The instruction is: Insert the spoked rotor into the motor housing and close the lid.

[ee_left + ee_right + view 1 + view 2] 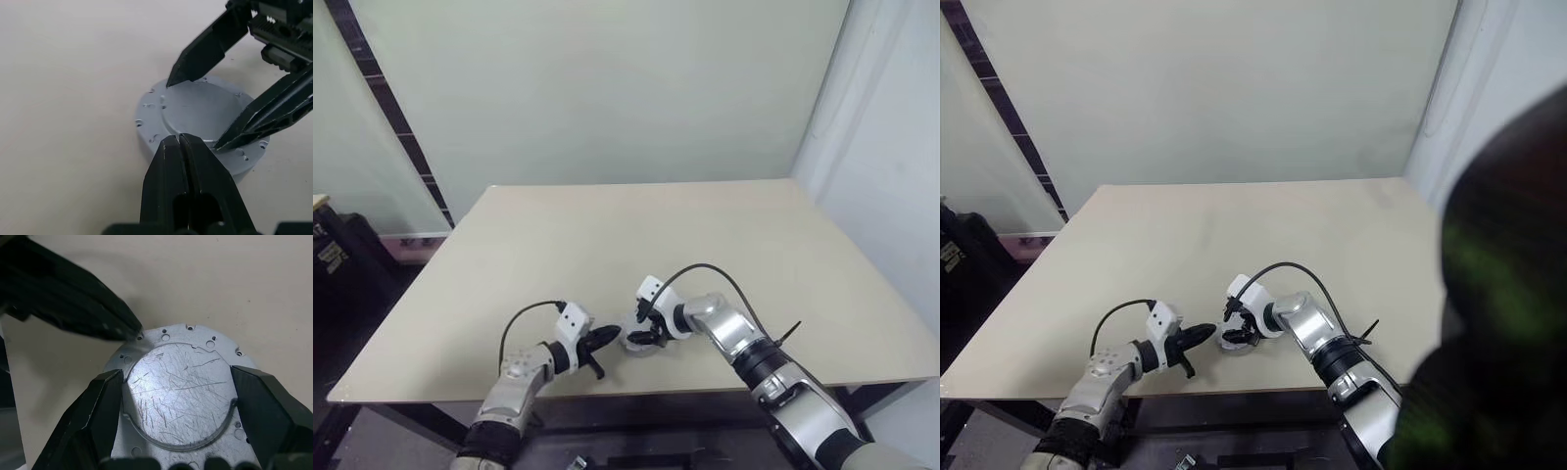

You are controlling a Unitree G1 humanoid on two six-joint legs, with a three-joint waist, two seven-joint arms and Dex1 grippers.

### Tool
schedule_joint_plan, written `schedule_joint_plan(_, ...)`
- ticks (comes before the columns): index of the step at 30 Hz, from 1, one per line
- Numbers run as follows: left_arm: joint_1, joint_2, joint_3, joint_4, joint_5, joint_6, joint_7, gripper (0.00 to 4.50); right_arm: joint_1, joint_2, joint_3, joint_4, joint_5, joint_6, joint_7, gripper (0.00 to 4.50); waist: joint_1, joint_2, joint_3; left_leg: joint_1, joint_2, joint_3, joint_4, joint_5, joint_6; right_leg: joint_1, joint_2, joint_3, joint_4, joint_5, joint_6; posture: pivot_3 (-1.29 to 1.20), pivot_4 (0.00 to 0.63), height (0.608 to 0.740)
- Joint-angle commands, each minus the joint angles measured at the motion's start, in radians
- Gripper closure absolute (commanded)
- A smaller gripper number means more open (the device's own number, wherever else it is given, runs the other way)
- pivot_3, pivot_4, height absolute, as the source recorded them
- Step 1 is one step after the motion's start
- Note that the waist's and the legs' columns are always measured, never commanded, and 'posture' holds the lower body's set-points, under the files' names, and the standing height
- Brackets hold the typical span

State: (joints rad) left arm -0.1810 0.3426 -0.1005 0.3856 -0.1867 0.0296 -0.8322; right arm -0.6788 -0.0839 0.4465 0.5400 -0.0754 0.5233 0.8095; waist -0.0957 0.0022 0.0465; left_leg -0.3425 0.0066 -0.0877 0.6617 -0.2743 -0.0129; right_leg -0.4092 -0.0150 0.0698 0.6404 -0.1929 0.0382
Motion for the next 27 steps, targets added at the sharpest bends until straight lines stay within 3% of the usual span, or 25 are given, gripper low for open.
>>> schedule_joint_plan(1,-0.041,-0.005,-0.009,0.027,0.024,-0.041,-0.008,4.5,0.009,-0.035,0.02,0.001,-0.031,0.005,0.007,1.24,0.001,0.0,0.0,0.0,0.0,0.0,0.0,0.0,0.0,0.0,0.0,0.0,0.0,0.0,0.0,0.0,0.0,0.74)
schedule_joint_plan(12,-0.05,-0.01,-0.029,0.043,0.051,-0.041,-0.018,4.5,0.016,-0.043,0.024,-0.025,-0.025,-0.009,0.01,1.24,0.005,0.0,0.0,-0.001,-0.001,-0.001,0.0,0.0,0.0,0.0,-0.001,0.0,-0.001,0.0,0.001,0.0,0.0,0.74)
schedule_joint_plan(16,-0.052,-0.01,-0.033,0.043,0.054,-0.039,-0.025,4.5,0.01,-0.032,0.002,-0.031,-0.001,-0.005,0.014,0.01,0.003,0.0,0.0,-0.001,-0.001,-0.001,0.0,0.0,0.0,0.0,-0.001,0.0,-0.001,0.0,0.001,0.0,0.0,0.74)
schedule_joint_plan(27,-0.06,-0.018,-0.044,0.045,0.063,-0.039,-0.044,4.5,-0.003,-0.004,-0.152,-0.098,0.111,0.071,-0.025,0.01,0.004,0.0,0.0,-0.002,-0.001,-0.002,0.0,0.0,0.0,0.0,-0.001,0.0,-0.001,0.0,0.001,0.0,0.0,0.74)
